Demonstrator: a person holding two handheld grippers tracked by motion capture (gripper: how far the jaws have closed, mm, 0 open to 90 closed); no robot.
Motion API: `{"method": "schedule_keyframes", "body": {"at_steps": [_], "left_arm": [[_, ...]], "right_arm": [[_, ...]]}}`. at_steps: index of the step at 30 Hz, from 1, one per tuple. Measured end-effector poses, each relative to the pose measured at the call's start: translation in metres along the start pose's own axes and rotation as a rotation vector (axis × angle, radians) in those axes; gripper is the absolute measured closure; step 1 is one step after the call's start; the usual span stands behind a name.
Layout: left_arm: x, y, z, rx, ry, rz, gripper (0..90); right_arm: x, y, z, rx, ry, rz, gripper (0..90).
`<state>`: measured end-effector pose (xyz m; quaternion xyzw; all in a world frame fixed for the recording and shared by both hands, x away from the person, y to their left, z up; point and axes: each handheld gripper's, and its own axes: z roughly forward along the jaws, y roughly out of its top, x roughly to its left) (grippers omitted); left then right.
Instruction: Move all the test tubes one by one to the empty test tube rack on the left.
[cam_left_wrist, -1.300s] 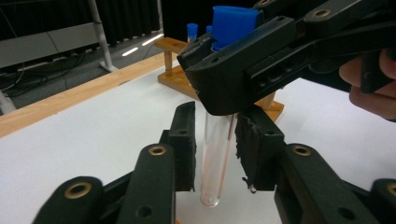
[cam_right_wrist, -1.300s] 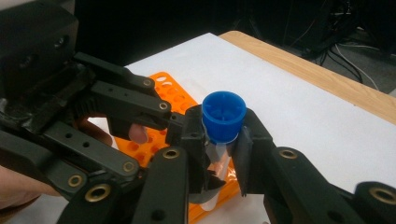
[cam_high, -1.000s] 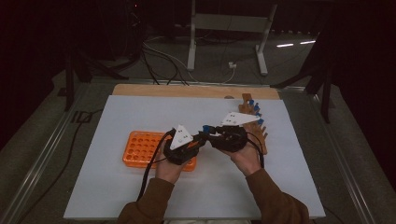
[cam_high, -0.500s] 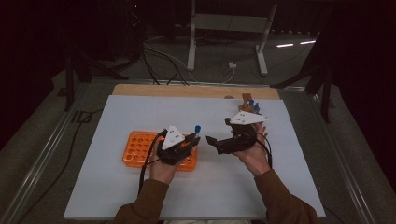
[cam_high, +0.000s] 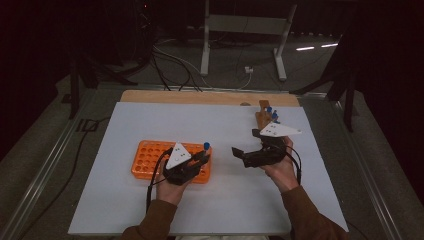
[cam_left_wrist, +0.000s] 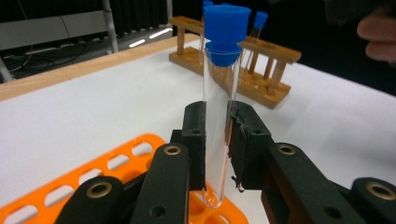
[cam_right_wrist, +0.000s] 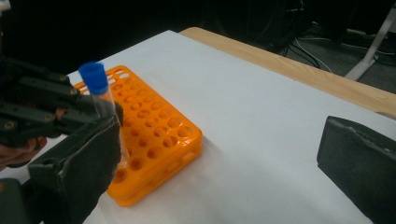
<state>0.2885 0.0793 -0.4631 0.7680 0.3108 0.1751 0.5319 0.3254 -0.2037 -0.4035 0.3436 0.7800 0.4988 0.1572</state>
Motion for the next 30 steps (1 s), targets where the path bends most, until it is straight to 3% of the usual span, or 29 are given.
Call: {"method": "schedule_keyframes", "body": {"at_steps": [6,12,16,19,30], "left_arm": [[-0.003,-0.011,0.001,0.040,0.001,0.017,78.2],[-0.005,-0.028,0.002,0.132,0.009,0.058,78.0],[-0.007,-0.029,0.003,0.147,0.015,0.073,78.1],[-0.009,-0.032,0.007,0.185,0.025,0.101,78.2],[-0.008,-0.036,0.006,0.169,0.026,0.075,78.0]], "right_arm": [[-0.002,-0.001,-0.002,-0.001,0.000,0.006,0.1],[-0.003,-0.003,-0.003,-0.002,0.002,0.009,0.1],[-0.005,-0.006,-0.003,-0.001,0.001,0.018,0.1],[-0.006,-0.008,-0.002,0.002,0.004,0.021,0.1],[-0.009,-0.011,-0.004,0.000,0.001,0.030,0.1]]}}
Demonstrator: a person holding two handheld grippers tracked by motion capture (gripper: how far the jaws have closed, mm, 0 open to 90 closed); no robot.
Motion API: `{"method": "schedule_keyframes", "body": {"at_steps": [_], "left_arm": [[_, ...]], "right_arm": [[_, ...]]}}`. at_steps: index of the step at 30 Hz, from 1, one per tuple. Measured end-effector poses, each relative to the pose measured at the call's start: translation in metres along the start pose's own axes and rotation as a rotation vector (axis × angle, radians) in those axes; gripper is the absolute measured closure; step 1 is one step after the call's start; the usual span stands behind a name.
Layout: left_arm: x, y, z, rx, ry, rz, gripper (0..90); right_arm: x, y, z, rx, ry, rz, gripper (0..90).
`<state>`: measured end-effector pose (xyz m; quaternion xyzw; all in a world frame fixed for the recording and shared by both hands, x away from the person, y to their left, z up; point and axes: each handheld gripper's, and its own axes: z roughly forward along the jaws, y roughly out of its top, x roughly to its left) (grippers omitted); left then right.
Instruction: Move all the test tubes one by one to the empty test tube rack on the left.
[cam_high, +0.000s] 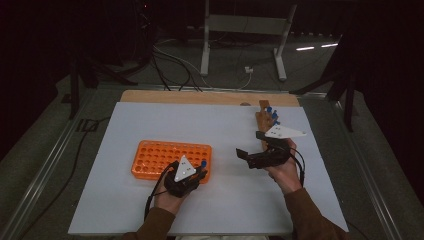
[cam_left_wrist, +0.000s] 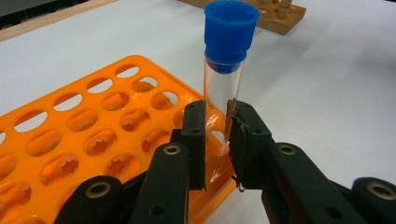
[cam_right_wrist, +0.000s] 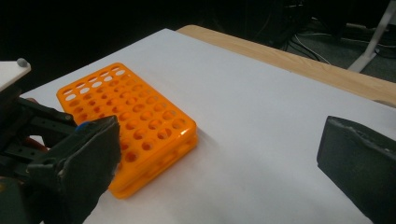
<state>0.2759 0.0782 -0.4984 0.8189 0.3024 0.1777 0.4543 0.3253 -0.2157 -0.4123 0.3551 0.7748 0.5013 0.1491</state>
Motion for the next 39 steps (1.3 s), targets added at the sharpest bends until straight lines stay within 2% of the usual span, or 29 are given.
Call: {"method": "schedule_keyframes", "body": {"at_steps": [4,6,10,14,16,20,23,24,25,31,35,39], "left_arm": [[0.000,-0.001,-0.001,-0.006,-0.004,-0.011,77.3],[0.001,-0.003,-0.001,-0.022,-0.018,-0.028,67.4],[0.002,-0.003,-0.005,-0.033,-0.027,-0.032,53.6],[0.007,-0.001,-0.013,-0.072,-0.031,-0.061,47.5],[0.009,0.001,-0.017,-0.086,-0.009,-0.068,39.1],[0.015,0.006,-0.024,-0.119,0.031,-0.105,23.1],[0.019,0.008,-0.029,-0.149,0.042,-0.125,11.6],[0.020,0.009,-0.030,-0.149,0.052,-0.132,4.3],[0.021,0.009,-0.031,-0.153,0.059,-0.137,0.9],[0.030,0.006,-0.038,-0.174,0.090,-0.176,0.7],[0.034,0.003,-0.041,-0.176,0.105,-0.195,0.7],[0.037,0.001,-0.041,-0.173,0.115,-0.214,0.7]], "right_arm": [[-0.001,0.000,-0.001,-0.006,0.003,0.000,0.1],[-0.001,0.000,-0.002,-0.007,0.002,0.001,0.1],[-0.002,0.002,-0.003,-0.011,-0.001,0.000,0.2],[-0.006,0.002,-0.005,-0.013,-0.012,0.000,0.2],[-0.007,0.002,-0.007,-0.014,-0.019,0.002,0.1],[-0.012,0.002,-0.012,-0.020,-0.047,0.001,0.2],[-0.019,0.004,-0.015,-0.028,-0.067,0.015,0.2],[-0.022,0.004,-0.016,-0.031,-0.072,0.020,1.0],[-0.024,0.005,-0.017,-0.038,-0.078,0.023,1.1],[-0.043,0.007,-0.023,-0.059,-0.147,0.036,1.1],[-0.056,0.007,-0.027,-0.070,-0.209,0.032,1.2],[-0.073,0.003,-0.028,-0.070,-0.242,0.074,6.1]]}}
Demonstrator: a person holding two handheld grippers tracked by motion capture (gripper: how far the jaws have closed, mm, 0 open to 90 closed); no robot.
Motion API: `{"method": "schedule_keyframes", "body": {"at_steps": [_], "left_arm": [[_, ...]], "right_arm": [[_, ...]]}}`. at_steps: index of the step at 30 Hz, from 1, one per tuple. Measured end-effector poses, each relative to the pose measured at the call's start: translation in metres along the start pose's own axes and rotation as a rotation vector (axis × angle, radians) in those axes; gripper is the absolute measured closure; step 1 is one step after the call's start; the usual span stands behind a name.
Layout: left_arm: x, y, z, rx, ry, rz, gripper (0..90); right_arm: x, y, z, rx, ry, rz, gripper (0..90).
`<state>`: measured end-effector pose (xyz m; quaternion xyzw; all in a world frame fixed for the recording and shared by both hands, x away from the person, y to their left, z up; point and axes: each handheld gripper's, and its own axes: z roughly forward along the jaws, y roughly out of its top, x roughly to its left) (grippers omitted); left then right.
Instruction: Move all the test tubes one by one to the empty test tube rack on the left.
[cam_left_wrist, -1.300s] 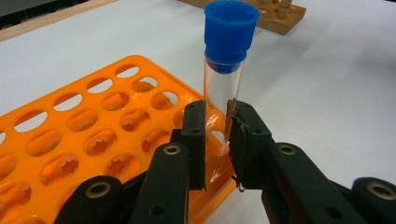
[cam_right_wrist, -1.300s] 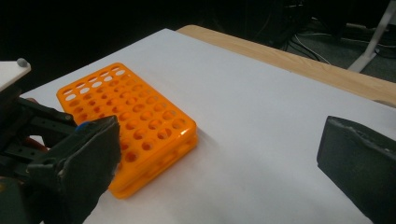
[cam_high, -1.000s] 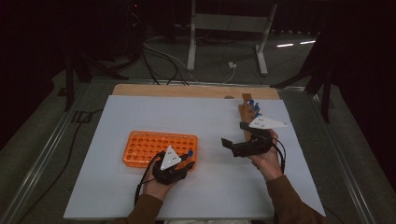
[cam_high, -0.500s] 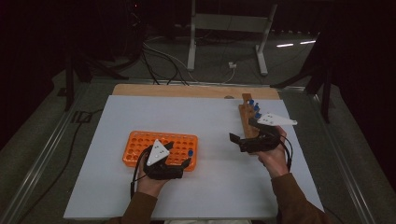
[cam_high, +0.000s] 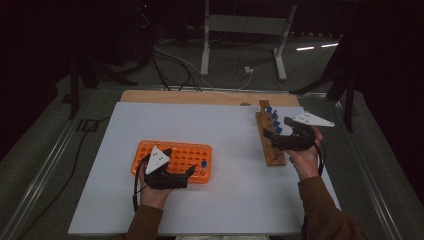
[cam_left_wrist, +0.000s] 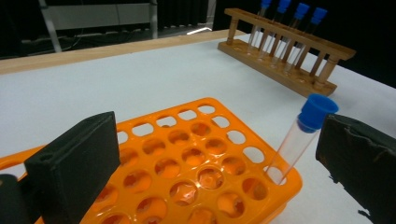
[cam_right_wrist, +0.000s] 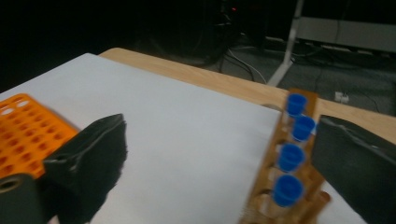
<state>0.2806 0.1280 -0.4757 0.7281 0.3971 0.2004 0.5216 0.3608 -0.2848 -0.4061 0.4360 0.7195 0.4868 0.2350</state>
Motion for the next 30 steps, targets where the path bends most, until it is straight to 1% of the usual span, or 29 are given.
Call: {"method": "schedule_keyframes", "body": {"at_steps": [2,4,6,7,8,9,11,12,16,19,25,28,30], "left_arm": [[0.001,0.000,0.000,-0.003,0.006,-0.005,0.7],[0.001,-0.001,-0.001,-0.003,0.008,-0.009,0.7],[0.002,-0.001,-0.001,-0.001,0.011,-0.009,0.7],[0.002,-0.001,-0.001,0.000,0.011,-0.010,0.7],[0.002,-0.002,0.000,0.000,0.013,-0.013,0.7],[0.003,-0.002,0.000,0.000,0.015,-0.014,0.7],[0.003,-0.002,0.000,0.002,0.015,-0.016,0.7],[0.004,-0.002,0.000,0.004,0.016,-0.016,0.7],[0.004,-0.003,0.000,0.006,0.017,-0.020,0.7],[0.003,-0.003,0.001,0.009,0.019,-0.018,0.7],[0.003,-0.003,0.001,0.009,0.019,-0.021,0.7],[0.003,-0.003,0.001,0.009,0.019,-0.021,0.7],[0.003,-0.003,0.001,0.009,0.018,-0.021,0.7]], "right_arm": [[-0.007,-0.003,0.002,0.013,-0.020,0.013,7.7],[-0.011,-0.007,0.004,0.030,-0.037,0.019,11.5],[-0.015,-0.010,0.006,0.042,-0.053,0.019,17.1],[-0.016,-0.011,0.007,0.048,-0.056,0.021,20.8],[-0.017,-0.013,0.008,0.055,-0.065,0.020,30.0],[-0.018,-0.014,0.009,0.059,-0.078,0.014,36.5],[-0.019,-0.018,0.011,0.074,-0.096,0.005,45.0],[-0.020,-0.020,0.012,0.083,-0.096,0.008,49.4],[-0.026,-0.030,0.020,0.130,-0.112,0.035,59.4],[-0.028,-0.035,0.024,0.139,-0.108,0.047,68.7],[-0.026,-0.036,0.029,0.140,-0.119,0.028,74.8],[-0.022,-0.036,0.032,0.141,-0.124,0.017,75.1],[-0.020,-0.036,0.033,0.137,-0.128,0.018,75.2]]}}
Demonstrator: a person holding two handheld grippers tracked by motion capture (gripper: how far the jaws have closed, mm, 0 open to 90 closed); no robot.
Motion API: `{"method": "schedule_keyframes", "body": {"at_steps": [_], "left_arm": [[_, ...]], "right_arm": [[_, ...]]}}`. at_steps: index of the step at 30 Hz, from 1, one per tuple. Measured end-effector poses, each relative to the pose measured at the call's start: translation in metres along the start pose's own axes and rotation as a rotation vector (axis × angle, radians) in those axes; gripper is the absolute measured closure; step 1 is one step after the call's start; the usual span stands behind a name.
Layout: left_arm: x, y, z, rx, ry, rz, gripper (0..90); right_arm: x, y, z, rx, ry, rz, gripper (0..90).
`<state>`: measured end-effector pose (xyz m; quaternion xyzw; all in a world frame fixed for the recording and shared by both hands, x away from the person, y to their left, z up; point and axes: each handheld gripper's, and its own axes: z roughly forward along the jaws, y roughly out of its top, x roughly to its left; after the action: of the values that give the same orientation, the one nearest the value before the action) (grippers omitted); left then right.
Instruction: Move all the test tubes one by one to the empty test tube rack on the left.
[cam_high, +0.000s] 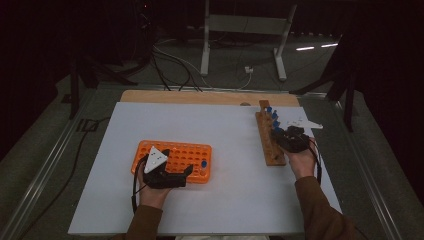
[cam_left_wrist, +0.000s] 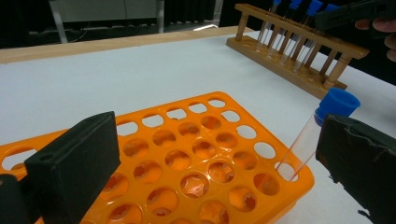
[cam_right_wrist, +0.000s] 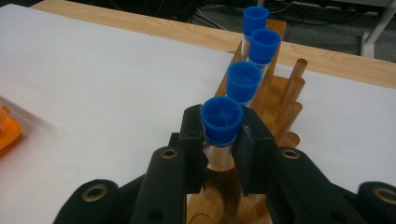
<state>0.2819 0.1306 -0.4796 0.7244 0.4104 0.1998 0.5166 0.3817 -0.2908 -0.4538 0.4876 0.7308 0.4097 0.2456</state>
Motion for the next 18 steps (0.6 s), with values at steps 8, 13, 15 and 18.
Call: {"method": "schedule_keyframes", "body": {"at_steps": [8,13,15,18], "left_arm": [[0.0005,-0.0001,-0.0002,-0.001,0.002,-0.004,0.7],[0.0005,0.0000,-0.0001,0.000,0.002,-0.003,0.7],[0.0007,-0.0001,-0.0001,0.001,0.002,-0.003,0.7],[0.0009,0.0000,-0.0003,-0.001,-0.003,-0.004,0.7]], "right_arm": [[0.0027,-0.0028,0.0018,0.010,-0.019,-0.005,76.2],[0.0018,-0.0030,0.0004,0.009,-0.033,0.001,77.0],[0.0021,-0.0018,-0.0016,-0.001,-0.034,-0.001,77.0],[0.0025,0.0008,-0.0058,-0.016,-0.029,-0.002,77.0]]}}
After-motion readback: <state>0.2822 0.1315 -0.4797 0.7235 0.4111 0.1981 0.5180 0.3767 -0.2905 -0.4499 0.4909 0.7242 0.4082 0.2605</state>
